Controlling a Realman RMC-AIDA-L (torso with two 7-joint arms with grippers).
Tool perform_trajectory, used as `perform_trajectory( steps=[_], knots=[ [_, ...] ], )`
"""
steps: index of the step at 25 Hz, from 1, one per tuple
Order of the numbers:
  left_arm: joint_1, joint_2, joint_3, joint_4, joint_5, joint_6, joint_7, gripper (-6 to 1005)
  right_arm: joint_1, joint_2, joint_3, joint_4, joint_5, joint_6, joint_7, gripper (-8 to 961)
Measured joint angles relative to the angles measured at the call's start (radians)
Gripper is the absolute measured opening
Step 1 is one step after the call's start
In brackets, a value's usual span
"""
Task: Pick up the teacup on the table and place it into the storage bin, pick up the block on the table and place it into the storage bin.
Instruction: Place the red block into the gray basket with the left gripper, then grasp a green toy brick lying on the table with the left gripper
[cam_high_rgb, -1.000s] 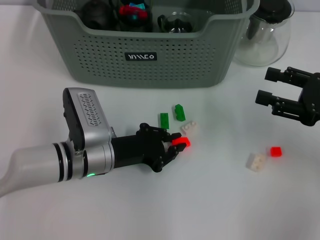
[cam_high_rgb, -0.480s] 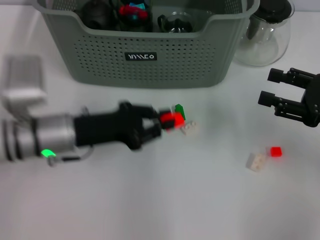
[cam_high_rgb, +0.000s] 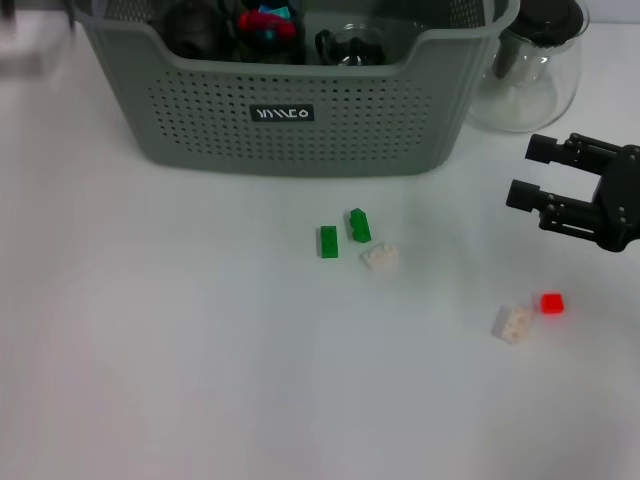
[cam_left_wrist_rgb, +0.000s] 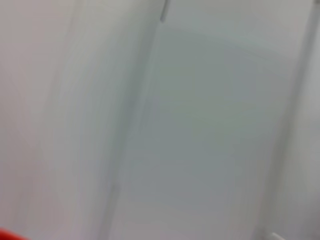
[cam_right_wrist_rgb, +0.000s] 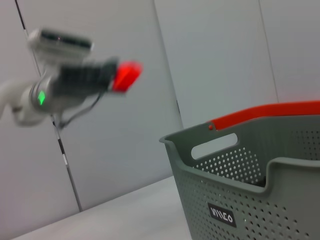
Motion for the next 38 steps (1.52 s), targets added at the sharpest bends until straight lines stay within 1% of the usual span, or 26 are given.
perform_trajectory(
  steps=[3,4,5,6,7,8,10,12,13,16,18,20,21,22,25,26,28,30,31,33,34,36,37,38],
  knots=[
    [-0.103,0.062,0.038,0.028,0.054,-0.148,-0.098,186,0.002,0.0,-0.004,0.0,0.0,0.0,0.002,745],
    [-0.145,0.088,0.062,0.028,0.099,-0.213,-0.127,186,0.002,0.0,-0.004,0.0,0.0,0.0,0.001,745],
    [-0.185,0.108,0.089,0.021,0.154,-0.273,-0.15,186,0.002,0.0,-0.005,0.0,0.0,0.0,0.0,745],
    [-0.248,0.122,0.126,-0.002,0.284,-0.405,-0.198,186,0.002,0.0,-0.005,0.0,0.0,0.001,-0.001,745],
    [-0.248,0.122,0.126,-0.002,0.284,-0.405,-0.198,186,0.002,0.0,-0.005,0.0,0.0,0.001,-0.002,745],
    [-0.29,0.116,0.153,-0.026,0.392,-0.517,-0.232,187,0.002,0.0,-0.005,0.0,0.0,0.001,-0.003,745],
    [-0.315,0.101,0.182,-0.044,0.472,-0.597,-0.251,187,0.002,0.001,-0.005,0.0,0.0,0.002,-0.004,745],
    [-0.335,0.075,0.227,-0.063,0.56,-0.693,-0.271,187,0.002,0.002,-0.005,0.0,0.0,0.005,-0.004,745],
    [-0.341,0.054,0.26,-0.074,0.619,-0.751,-0.286,187,0.002,0.003,-0.005,0.0,0.0,0.006,-0.004,745],
    [-0.36,0.006,0.328,-0.109,0.782,-0.881,-0.343,187,0.002,0.004,-0.005,0.0,0.0,0.014,-0.004,745],
    [-0.379,-0.022,0.354,-0.143,0.886,-0.94,-0.378,187,0.003,0.005,-0.005,0.0,0.0,0.019,-0.004,745],
    [-0.404,-0.042,0.363,-0.18,0.977,-0.979,-0.408,187,0.006,0.007,-0.005,0.0,0.0,0.021,-0.003,745],
    [-0.419,-0.049,0.364,-0.199,1.021,-0.993,-0.429,187,0.007,0.007,-0.005,0.0,0.0,0.022,-0.002,745],
    [-0.435,-0.052,0.362,-0.218,1.055,-0.996,-0.455,187,0.008,0.007,-0.005,0.0,0.0,0.024,-0.001,745],
    [-0.465,-0.051,0.354,-0.236,1.084,-0.973,-0.494,186,0.01,0.008,-0.007,0.0,0.0,0.028,0.001,745],
    [-0.465,-0.051,0.35,-0.223,1.081,-0.962,-0.496,246,0.01,0.008,-0.007,0.0,0.0,0.028,0.001,745],
    [-0.441,-0.061,0.337,-0.147,1.058,-0.932,-0.495,365,0.01,0.008,-0.007,0.0,0.0,0.029,0.001,745],
    [-0.389,-0.078,0.33,-0.025,1.008,-0.896,-0.49,464,0.01,0.008,-0.007,0.0,0.0,0.029,0.001,745],
    [-0.356,-0.088,0.329,0.044,0.974,-0.881,-0.487,513,0.01,0.008,-0.007,0.0,0.0,0.029,0.002,744],
    [-0.256,-0.111,0.33,0.213,0.855,-0.844,-0.461,612,0.01,0.008,-0.007,0.0,0.0,0.029,0.003,744],
    [-0.203,-0.122,0.33,0.293,0.782,-0.82,-0.438,612,0.01,0.008,-0.007,0.0,0.0,0.028,0.003,744],
    [-0.104,-0.132,0.328,0.42,0.635,-0.763,-0.388,613,0.01,0.008,-0.007,0.0,0.0,0.029,0.003,744],
    [-0.042,-0.136,0.322,0.484,0.538,-0.712,-0.352,613,0.011,0.007,-0.006,0.0,0.0,0.029,0.003,744],
    [0.003,-0.137,0.307,0.521,0.452,-0.65,-0.314,614,0.011,0.007,-0.007,0.0,0.0,0.031,0.004,744]
  ],
)
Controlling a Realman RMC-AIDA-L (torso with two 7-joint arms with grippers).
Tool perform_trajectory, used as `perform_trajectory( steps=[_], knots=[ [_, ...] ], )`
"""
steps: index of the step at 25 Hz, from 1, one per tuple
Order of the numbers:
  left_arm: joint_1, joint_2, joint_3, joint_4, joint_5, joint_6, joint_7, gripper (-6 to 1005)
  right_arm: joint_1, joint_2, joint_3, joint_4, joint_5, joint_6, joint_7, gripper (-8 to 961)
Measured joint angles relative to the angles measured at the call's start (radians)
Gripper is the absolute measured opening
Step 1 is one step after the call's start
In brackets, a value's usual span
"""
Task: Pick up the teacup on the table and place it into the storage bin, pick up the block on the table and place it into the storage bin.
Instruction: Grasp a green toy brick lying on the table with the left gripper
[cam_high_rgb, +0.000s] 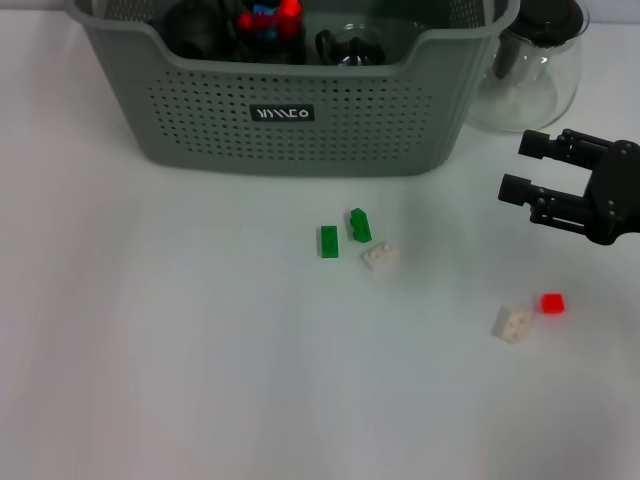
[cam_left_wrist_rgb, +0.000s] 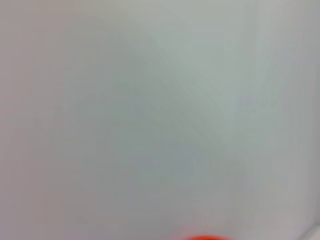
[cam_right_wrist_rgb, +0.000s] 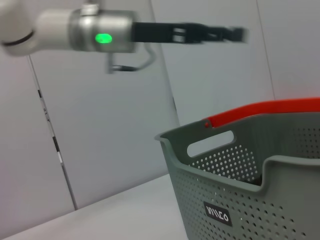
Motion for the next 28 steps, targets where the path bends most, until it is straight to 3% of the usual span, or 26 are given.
perform_trajectory(
  steps=[2,3,4,7,11,14,18,24,28],
  knots=[
    [0.073,-0.004,-0.05,0.029,-0.156,0.137,0.088,614,0.0,0.0,0.0,0.0,0.0,0.006,0.005,744],
    [0.128,-0.006,-0.126,-0.004,-0.286,0.301,0.195,615,0.0,0.0,0.0,-0.001,0.0,0.011,0.012,744],
    [0.128,-0.006,-0.126,-0.004,-0.286,0.301,0.195,615,0.0,0.0,0.0,-0.001,0.0,0.015,0.021,744],
    [0.174,-0.003,-0.261,-0.168,-0.391,0.532,0.374,616,0.001,-0.006,0.0,-0.003,-0.006,0.021,0.056,744],
    [0.2,0.004,-0.371,-0.405,-0.31,0.648,0.627,617,0.003,-0.015,0.0,-0.014,-0.022,0.021,0.097,745],
    [0.208,-0.002,-0.368,-0.576,-0.167,0.633,0.819,618,0.009,-0.024,0.0,-0.02,-0.039,0.022,0.126,745],
    [0.173,0.0,-0.332,-0.746,-0.087,0.546,0.918,620,0.016,-0.032,-0.001,-0.048,-0.07,0.016,0.189,744],
    [0.111,-0.006,-0.226,-0.924,-0.081,0.272,1.018,621,0.033,-0.039,-0.002,-0.067,-0.123,0.015,0.253,745],
    [0.069,-0.005,-0.217,-1.026,-0.085,0.158,1.149,623,0.034,-0.037,-0.002,-0.064,-0.132,0.021,0.253,745]
  ],
)
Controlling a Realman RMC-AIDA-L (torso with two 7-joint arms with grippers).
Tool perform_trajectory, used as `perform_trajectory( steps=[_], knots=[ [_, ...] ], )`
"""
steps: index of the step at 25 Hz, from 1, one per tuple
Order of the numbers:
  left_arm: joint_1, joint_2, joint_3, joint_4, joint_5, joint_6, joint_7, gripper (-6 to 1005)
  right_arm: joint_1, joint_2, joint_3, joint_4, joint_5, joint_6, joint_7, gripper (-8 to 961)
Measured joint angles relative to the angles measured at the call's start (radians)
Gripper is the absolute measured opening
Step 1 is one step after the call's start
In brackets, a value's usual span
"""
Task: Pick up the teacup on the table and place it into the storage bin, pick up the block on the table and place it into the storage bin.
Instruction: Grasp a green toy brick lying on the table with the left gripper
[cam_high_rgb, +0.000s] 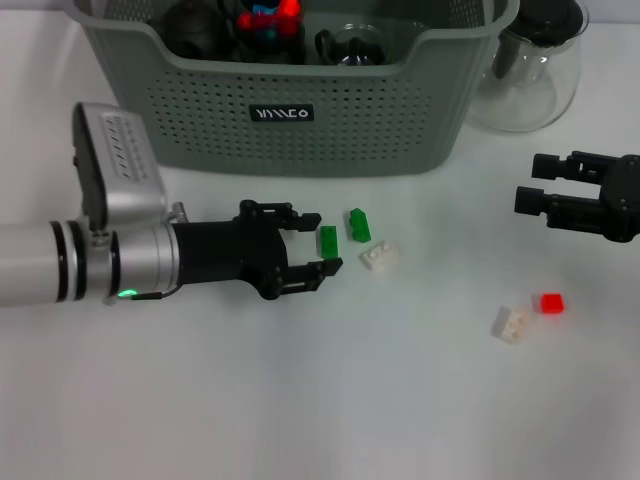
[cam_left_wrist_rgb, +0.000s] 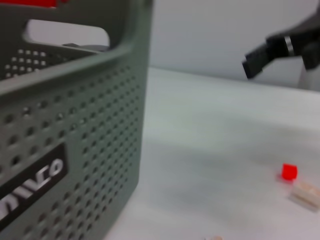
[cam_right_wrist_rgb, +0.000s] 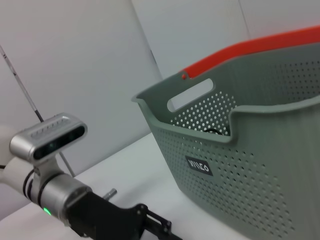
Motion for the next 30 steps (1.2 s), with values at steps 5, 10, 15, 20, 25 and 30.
perform_trajectory(
  steps=[5,10,15,20,25,30],
  knots=[
    [-0.027,-0.002,0.0,-0.047,-0.021,-0.063,0.082,624,-0.002,0.004,0.0,-0.001,-0.008,-0.005,0.0,744],
    [-0.057,-0.002,0.001,-0.081,-0.024,-0.133,0.084,626,-0.007,0.006,0.0,0.003,-0.008,0.001,-0.004,744],
    [-0.091,-0.003,0.01,-0.126,-0.015,-0.199,0.097,668,-0.009,0.008,0.0,0.005,-0.008,0.001,-0.005,743],
    [-0.098,-0.004,0.03,-0.136,-0.015,-0.221,0.109,748,-0.01,0.008,0.0,0.006,-0.008,0.001,-0.005,743],
    [-0.082,-0.005,0.04,-0.135,-0.013,-0.19,0.109,743,-0.01,0.008,0.0,0.006,-0.008,0.001,-0.004,743],
    [-0.08,-0.005,0.053,-0.136,-0.017,-0.187,0.111,737,-0.01,0.008,0.0,0.006,-0.008,0.001,-0.002,743]
  ],
)
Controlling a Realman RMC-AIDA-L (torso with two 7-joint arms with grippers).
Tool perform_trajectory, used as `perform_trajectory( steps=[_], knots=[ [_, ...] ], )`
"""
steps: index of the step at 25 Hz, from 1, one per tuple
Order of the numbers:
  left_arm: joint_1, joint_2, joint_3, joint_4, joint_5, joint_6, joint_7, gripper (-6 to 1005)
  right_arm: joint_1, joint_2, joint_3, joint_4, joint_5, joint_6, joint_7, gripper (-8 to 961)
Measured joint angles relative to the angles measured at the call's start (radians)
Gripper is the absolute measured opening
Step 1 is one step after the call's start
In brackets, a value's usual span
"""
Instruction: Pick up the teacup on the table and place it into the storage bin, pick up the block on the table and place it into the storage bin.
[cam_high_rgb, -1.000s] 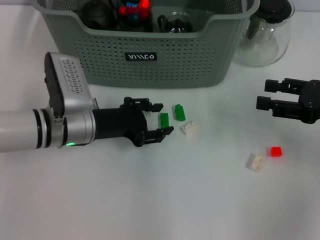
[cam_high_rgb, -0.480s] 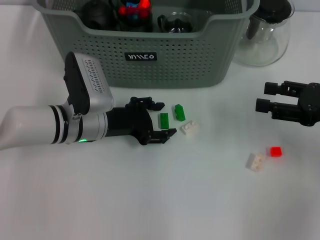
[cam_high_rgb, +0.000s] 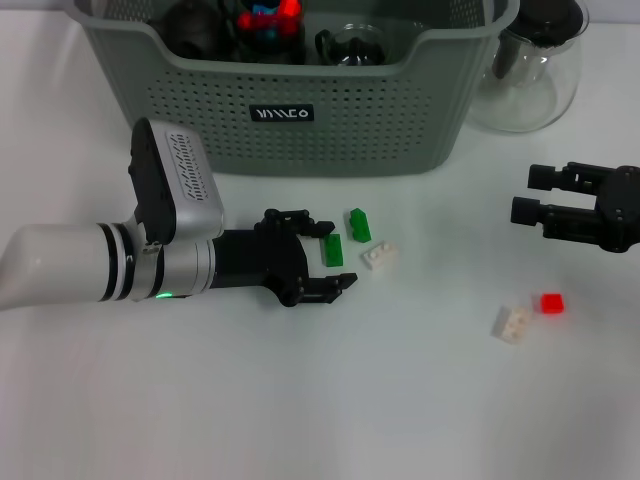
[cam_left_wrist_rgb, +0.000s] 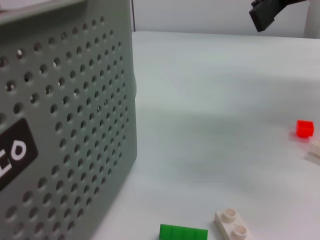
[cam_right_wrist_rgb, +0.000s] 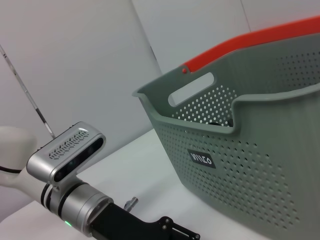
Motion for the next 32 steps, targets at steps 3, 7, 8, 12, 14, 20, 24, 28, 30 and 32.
perform_trajectory(
  steps=[3,7,8,12,14,20,24,28,30,32],
  knots=[
    [-0.001,0.0,0.0,0.0,-0.004,-0.005,0.001,728,0.0,0.0,0.0,0.001,0.0,0.0,-0.002,744],
    [-0.007,0.0,-0.003,0.0,-0.005,-0.014,0.001,702,-0.001,0.001,0.002,0.002,0.0,0.001,-0.006,744],
    [-0.008,0.0,-0.004,0.0,-0.005,-0.016,0.001,695,-0.002,0.001,0.002,0.002,0.0,0.001,-0.007,744],
    [-0.012,0.0,-0.001,-0.001,-0.007,-0.031,0.002,669,-0.004,0.002,0.004,0.003,0.0,0.002,-0.008,744],
    [-0.014,-0.001,0.001,-0.001,-0.007,-0.038,0.001,655,-0.004,0.002,0.005,0.003,0.0,0.003,-0.008,744],
    [-0.016,-0.001,0.003,0.005,0.0,-0.037,0.001,583,-0.001,0.002,0.001,0.003,0.0,0.017,-0.01,744],
    [-0.012,0.001,0.011,0.013,0.0,-0.02,-0.006,426,0.001,0.002,0.0,0.003,0.0,0.019,-0.01,744],
    [0.024,0.003,0.011,0.088,-0.002,0.079,-0.06,433,0.0,0.001,0.002,0.003,0.0,0.019,-0.01,745],
    [0.055,0.005,0.006,0.172,-0.003,0.175,-0.12,436,0.0,0.0,0.004,0.003,0.0,0.019,-0.01,745],
    [0.085,0.006,-0.005,0.259,-0.011,0.28,-0.176,440,-0.001,0.0,0.005,0.002,0.0,0.019,-0.01,745]
  ],
)
